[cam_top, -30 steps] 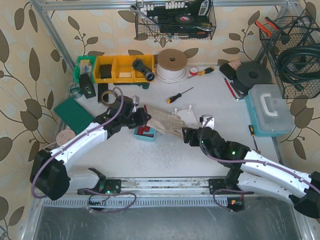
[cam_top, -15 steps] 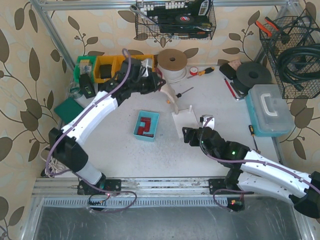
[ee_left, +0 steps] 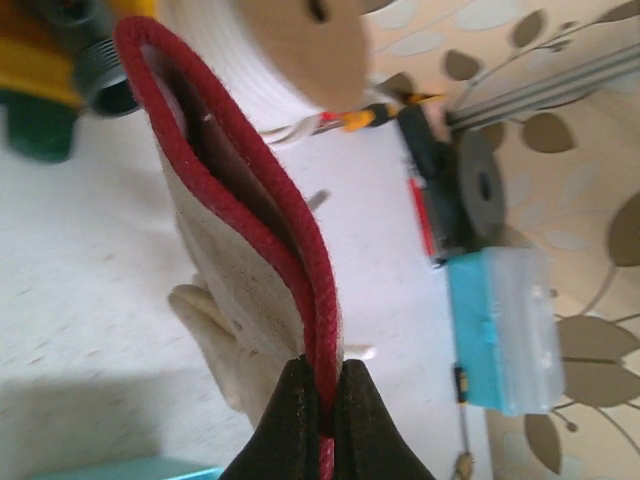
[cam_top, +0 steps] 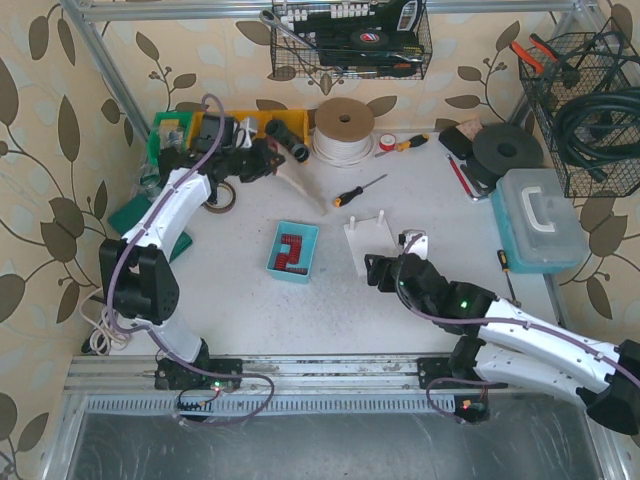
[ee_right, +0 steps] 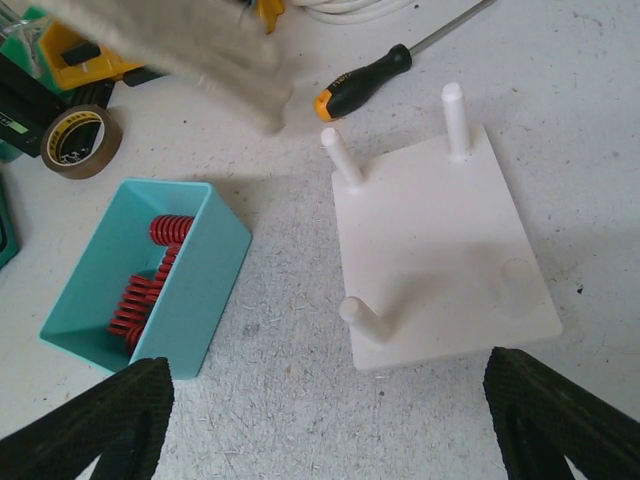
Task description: Install the large spring
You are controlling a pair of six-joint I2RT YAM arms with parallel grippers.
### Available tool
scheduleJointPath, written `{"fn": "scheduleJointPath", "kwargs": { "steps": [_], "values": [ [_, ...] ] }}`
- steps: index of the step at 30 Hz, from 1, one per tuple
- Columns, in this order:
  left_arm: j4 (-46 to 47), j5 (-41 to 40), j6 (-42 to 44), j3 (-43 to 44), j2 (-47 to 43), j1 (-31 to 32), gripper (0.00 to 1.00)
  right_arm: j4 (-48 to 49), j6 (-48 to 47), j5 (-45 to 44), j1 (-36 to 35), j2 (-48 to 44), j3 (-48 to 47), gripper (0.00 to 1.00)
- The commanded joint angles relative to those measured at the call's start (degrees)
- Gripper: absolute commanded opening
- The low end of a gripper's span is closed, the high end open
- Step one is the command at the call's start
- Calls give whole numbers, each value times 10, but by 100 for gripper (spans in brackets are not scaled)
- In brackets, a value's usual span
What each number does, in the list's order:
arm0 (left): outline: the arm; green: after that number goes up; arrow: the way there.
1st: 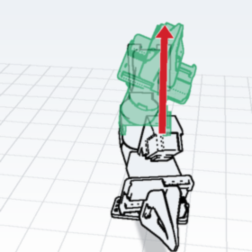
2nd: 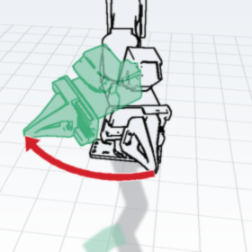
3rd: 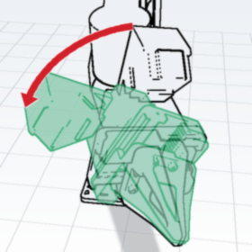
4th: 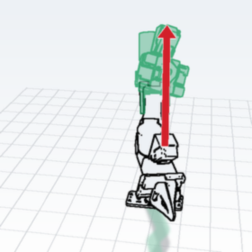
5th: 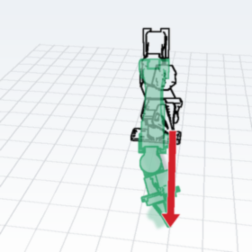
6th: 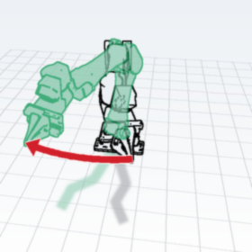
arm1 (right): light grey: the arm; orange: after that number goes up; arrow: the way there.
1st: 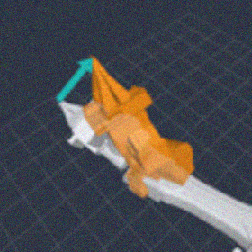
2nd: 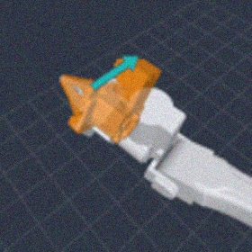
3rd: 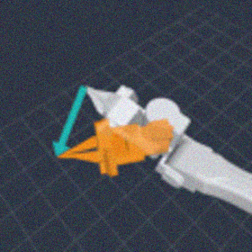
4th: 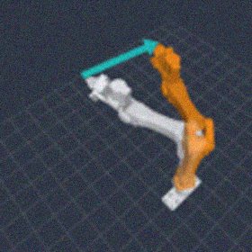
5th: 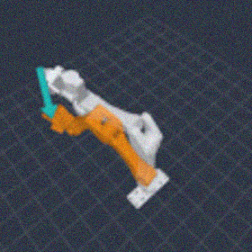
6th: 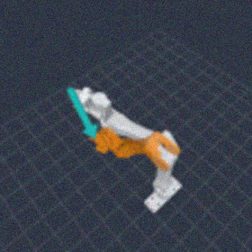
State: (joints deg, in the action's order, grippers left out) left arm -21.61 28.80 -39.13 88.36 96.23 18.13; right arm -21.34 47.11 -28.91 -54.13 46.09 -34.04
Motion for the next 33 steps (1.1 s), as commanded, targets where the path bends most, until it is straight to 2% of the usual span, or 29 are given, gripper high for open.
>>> {"fn": "scheduleJointPath", "kwargs": {
  "steps": [1,8,14,15,17,22,27,33],
  "values": [
    [-39,41,91,-47,-26,-36,0,-6,-4,-17,-3,12,-5,84],
    [-45,24,149,-140,-8,-124,0,0,-8,-21,-2,17,-6,85],
    [-68,-24,178,-143,17,-130,0,3,-19,-12,-2,30,-12,87],
    [-71,-30,180,-142,17,-131,6,2,-20,-10,-2,34,-15,87],
    [-84,-46,183,-139,16,-133,28,-4,-23,-7,-3,41,-21,87],
    [-131,-92,191,-128,-3,-136,64,-6,-23,-3,-2,47,-25,88],
    [-163,-126,194,-134,-47,-136,76,-4,-23,2,-2,44,-22,88],
    [-201,-156,198,-154,-117,-136,79,-1,-22,16,-2,47,-21,88]
  ]
}}
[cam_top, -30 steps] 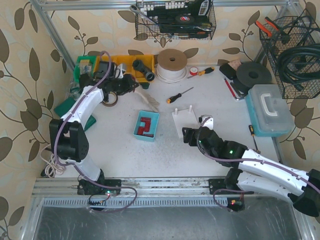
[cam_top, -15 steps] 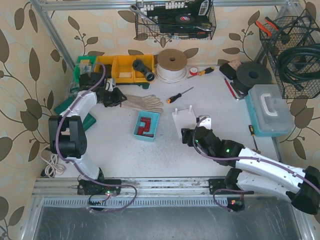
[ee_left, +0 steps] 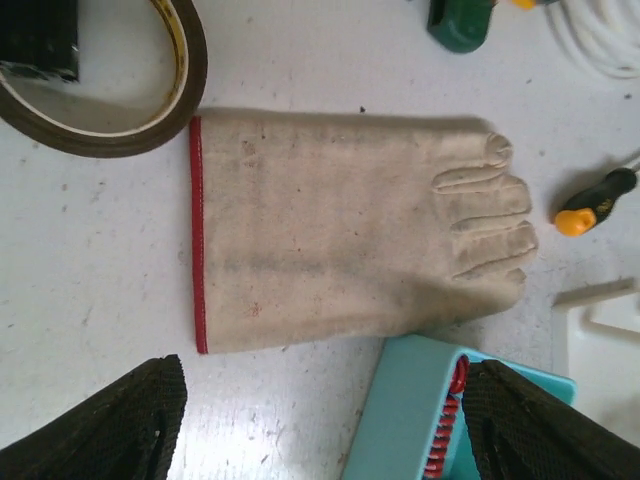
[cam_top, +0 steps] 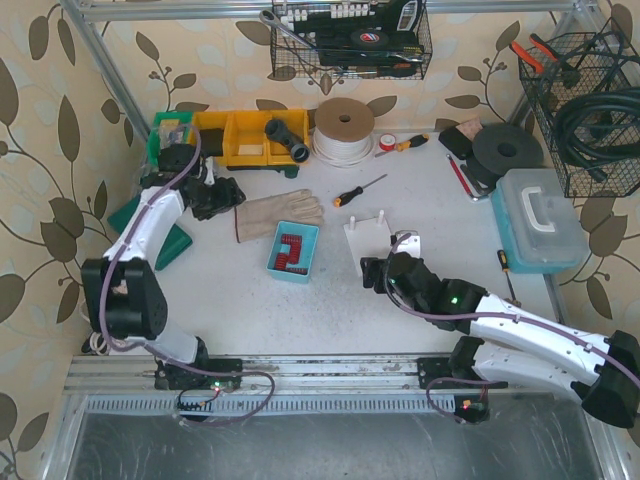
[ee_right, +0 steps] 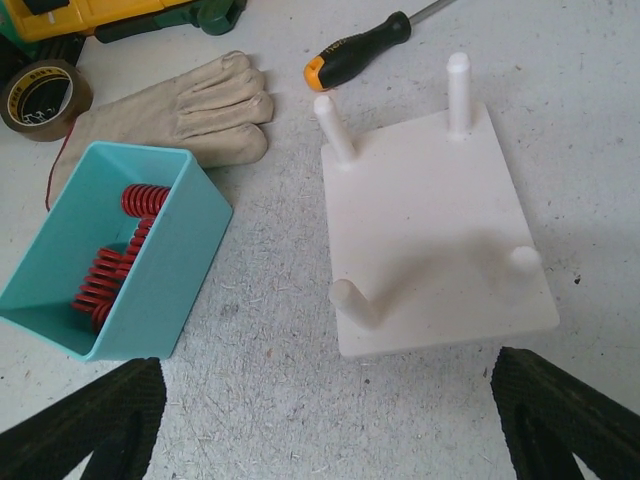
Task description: Install the large spring
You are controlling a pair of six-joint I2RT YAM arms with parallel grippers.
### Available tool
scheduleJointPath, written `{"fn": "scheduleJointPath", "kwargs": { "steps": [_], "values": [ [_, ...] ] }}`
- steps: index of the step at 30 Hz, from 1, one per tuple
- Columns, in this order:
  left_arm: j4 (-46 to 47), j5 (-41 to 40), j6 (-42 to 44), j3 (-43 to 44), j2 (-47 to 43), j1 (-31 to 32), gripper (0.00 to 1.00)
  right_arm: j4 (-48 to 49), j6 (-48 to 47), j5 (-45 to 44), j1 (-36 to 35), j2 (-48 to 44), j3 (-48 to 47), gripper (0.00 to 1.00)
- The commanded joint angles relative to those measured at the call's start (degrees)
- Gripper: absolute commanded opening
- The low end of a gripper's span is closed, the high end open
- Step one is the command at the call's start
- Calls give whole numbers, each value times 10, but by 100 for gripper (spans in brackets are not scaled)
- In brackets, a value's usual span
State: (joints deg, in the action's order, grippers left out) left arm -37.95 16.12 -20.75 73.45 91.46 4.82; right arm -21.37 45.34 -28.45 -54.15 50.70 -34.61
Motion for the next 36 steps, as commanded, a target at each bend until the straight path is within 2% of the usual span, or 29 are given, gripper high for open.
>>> {"fn": "scheduleJointPath", "kwargs": {
  "steps": [1,4,11,16,26,36],
  "values": [
    [-37,-19,13,-14,-83,-3,79,-2,-4,13,-2,0,-15,89],
    [-20,35,1,-54,-134,17,77,-2,0,18,-2,-3,-11,90],
    [-5,-70,-34,-106,-175,237,72,6,6,23,-2,-16,-1,91],
    [-23,-114,-40,-80,-118,318,69,2,7,21,-2,-14,-2,90],
    [-17,-198,-90,-60,-3,352,68,9,10,11,-2,-22,5,90],
    [-4,-241,-94,-13,71,358,57,10,7,-2,-2,-12,-1,89]
  ]
}}
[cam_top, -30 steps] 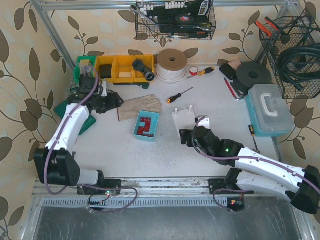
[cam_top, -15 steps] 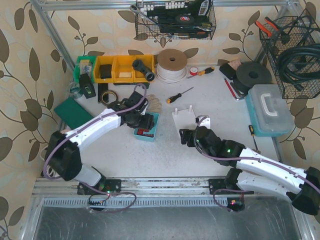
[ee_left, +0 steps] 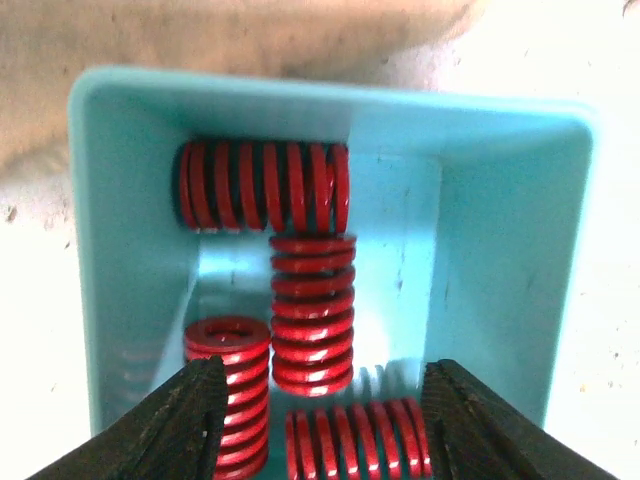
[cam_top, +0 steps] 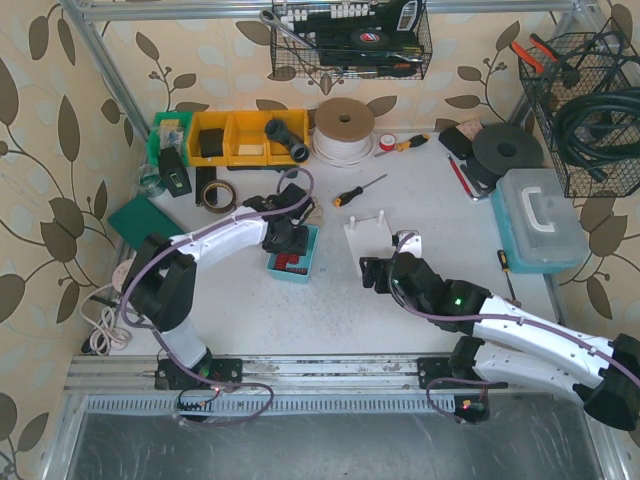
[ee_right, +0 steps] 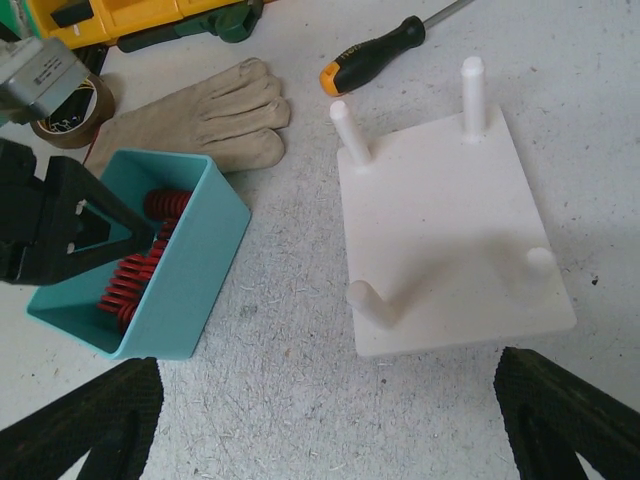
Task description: Install the large spring
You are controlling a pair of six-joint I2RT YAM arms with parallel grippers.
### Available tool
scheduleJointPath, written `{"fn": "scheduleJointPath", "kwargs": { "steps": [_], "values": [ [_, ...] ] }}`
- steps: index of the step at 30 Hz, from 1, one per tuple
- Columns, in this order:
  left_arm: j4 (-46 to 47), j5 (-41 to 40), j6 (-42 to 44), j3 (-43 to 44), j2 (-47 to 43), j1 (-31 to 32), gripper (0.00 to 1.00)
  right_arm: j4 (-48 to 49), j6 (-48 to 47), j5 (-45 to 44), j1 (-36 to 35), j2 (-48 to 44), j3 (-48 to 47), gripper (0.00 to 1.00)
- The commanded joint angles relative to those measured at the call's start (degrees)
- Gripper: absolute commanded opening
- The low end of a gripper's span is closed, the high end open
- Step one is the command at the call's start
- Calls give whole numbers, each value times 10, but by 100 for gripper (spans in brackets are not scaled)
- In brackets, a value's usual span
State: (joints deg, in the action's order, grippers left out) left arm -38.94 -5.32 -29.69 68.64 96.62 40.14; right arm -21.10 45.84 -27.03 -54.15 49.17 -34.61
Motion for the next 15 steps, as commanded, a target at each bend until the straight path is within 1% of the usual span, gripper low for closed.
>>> {"fn": "scheduleJointPath", "kwargs": {
  "steps": [1,3,9,15],
  "values": [
    [7,-27,-4,39,27,5,55,7,1,-17,-2,4,-2,89],
    [15,-26,-6,42,40,6,50,9,1,-19,-2,4,-2,89],
    [25,-31,-23,44,61,11,45,9,1,-23,-2,9,-4,89],
    [24,-49,-45,30,65,21,38,8,0,-24,-2,18,-9,89]
  ]
}}
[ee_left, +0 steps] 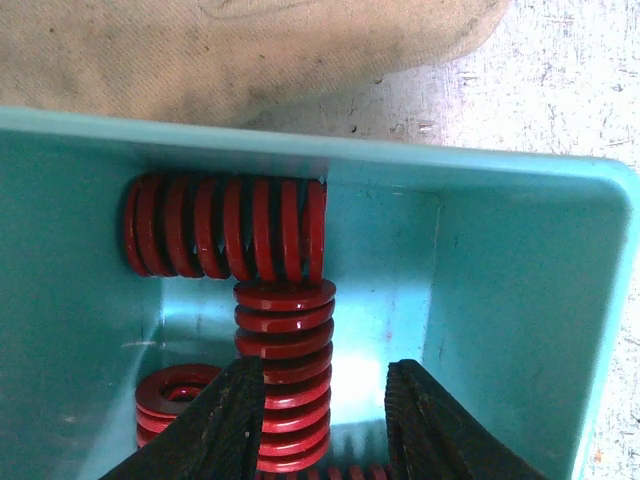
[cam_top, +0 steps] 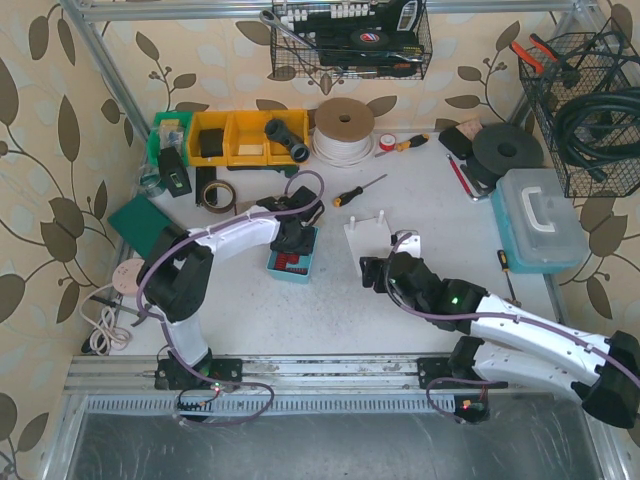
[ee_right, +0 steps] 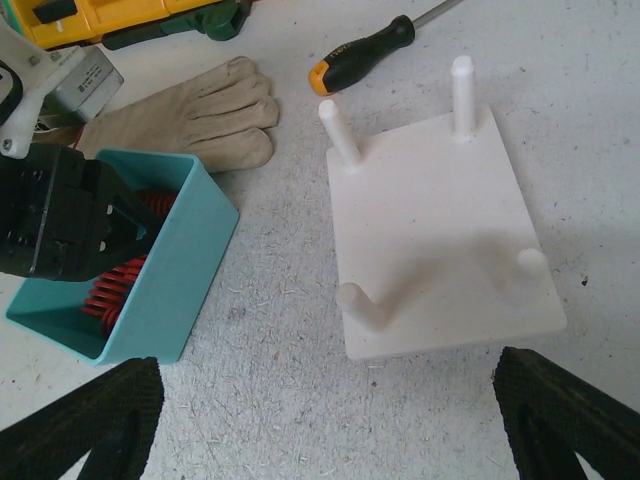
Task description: Install the large spring
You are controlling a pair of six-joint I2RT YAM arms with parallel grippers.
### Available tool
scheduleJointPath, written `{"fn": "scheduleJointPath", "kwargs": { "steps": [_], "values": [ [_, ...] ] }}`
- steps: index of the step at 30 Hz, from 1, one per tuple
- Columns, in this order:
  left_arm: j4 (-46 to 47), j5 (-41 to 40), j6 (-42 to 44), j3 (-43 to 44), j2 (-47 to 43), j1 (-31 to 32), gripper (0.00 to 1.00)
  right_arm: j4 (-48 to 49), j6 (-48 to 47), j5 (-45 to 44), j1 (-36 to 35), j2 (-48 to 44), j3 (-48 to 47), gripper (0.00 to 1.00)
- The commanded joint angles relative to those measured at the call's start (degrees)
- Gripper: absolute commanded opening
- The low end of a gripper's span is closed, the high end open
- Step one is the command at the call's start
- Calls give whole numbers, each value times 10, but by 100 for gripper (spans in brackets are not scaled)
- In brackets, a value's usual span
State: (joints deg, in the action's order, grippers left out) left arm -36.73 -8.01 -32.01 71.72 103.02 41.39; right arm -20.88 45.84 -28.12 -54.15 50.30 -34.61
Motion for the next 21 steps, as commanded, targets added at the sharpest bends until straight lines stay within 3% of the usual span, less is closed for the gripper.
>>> {"fn": "scheduleJointPath", "kwargs": {
  "steps": [1,8,21],
  "values": [
    [3,-24,-23,-3,3,9,38,5,-1,-13,-2,8,-10,89],
    [-10,-37,-31,12,32,9,34,3,1,-13,-2,11,-11,89],
    [-28,-56,-37,30,62,9,38,3,0,-12,-2,14,-12,89]
  ]
}}
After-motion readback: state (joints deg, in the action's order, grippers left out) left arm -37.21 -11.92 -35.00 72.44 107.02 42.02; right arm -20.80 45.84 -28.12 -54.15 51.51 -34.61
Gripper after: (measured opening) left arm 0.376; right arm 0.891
